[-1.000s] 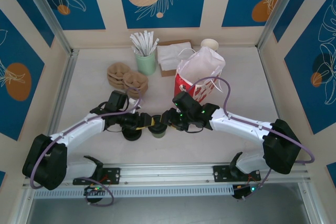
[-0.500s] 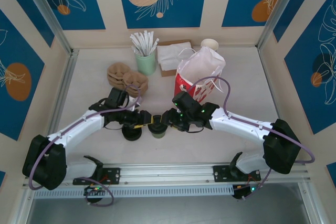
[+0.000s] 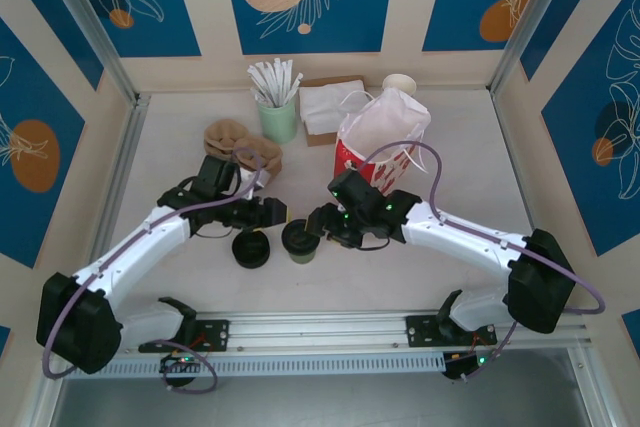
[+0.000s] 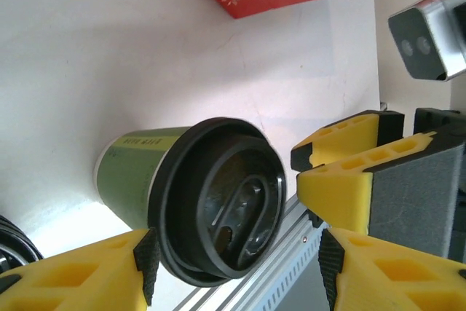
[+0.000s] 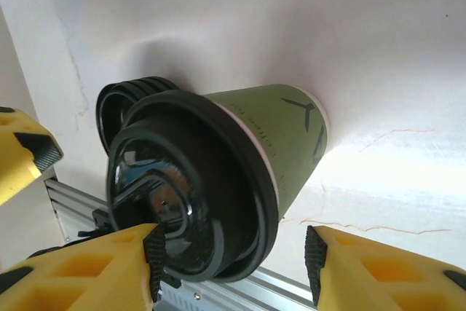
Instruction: Pack the takeout coffee
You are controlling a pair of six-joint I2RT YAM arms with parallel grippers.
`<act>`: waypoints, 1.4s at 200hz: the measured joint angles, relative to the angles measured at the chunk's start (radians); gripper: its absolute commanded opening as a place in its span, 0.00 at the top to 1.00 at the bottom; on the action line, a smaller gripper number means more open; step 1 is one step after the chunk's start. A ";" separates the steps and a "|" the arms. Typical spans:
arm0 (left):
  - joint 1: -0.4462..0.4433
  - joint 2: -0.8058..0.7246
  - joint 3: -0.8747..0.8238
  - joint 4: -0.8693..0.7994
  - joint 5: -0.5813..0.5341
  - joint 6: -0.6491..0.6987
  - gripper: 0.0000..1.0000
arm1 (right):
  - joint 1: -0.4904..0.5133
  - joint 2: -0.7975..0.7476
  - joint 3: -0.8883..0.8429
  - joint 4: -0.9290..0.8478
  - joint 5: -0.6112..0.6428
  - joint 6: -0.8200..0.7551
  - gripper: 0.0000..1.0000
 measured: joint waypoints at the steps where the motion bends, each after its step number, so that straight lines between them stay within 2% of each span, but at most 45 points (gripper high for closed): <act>1: 0.000 -0.001 0.002 -0.001 -0.002 0.000 0.39 | 0.000 -0.002 0.000 -0.001 0.000 0.000 0.43; 69: 0.000 -0.059 0.098 -0.042 -0.053 0.005 0.39 | 0.014 -0.087 0.072 -0.070 0.007 -0.031 0.44; 100: 0.000 -0.084 0.147 -0.066 -0.096 0.010 0.36 | 0.026 -0.136 0.120 -0.120 0.012 -0.058 0.44; 135: 0.000 -0.103 0.208 -0.091 -0.211 0.034 0.31 | 0.032 -0.212 0.189 -0.180 0.037 -0.097 0.45; 179: 0.006 -0.083 0.249 -0.094 -0.426 0.005 0.28 | 0.015 -0.325 0.247 -0.266 0.079 -0.143 0.45; 206: 0.016 -0.062 0.243 -0.063 -0.566 -0.075 0.28 | -0.035 -0.413 0.250 -0.312 0.095 -0.172 0.45; 236: 0.024 -0.048 0.208 0.011 -0.701 -0.182 0.32 | -0.138 -0.520 0.250 -0.347 0.088 -0.194 0.48; 280: 0.045 0.021 0.171 0.084 -0.826 -0.302 0.36 | -0.304 -0.572 0.261 -0.394 0.004 -0.239 0.48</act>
